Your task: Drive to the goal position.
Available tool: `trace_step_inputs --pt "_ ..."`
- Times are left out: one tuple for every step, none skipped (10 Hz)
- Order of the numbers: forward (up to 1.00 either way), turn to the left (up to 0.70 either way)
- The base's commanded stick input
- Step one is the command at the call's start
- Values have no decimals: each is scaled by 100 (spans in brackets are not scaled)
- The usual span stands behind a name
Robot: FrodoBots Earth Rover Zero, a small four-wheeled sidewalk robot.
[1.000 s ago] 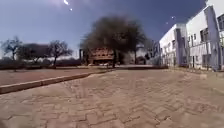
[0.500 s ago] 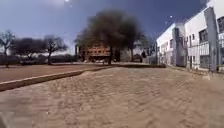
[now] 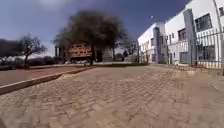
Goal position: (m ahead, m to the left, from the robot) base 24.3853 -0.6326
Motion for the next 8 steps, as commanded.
trace_step_inputs --pt "100 0" --pt "100 0" --pt "100 0" --pt "100 0" --pt "100 0" --pt "100 0" --pt "100 0" --pt "100 0"
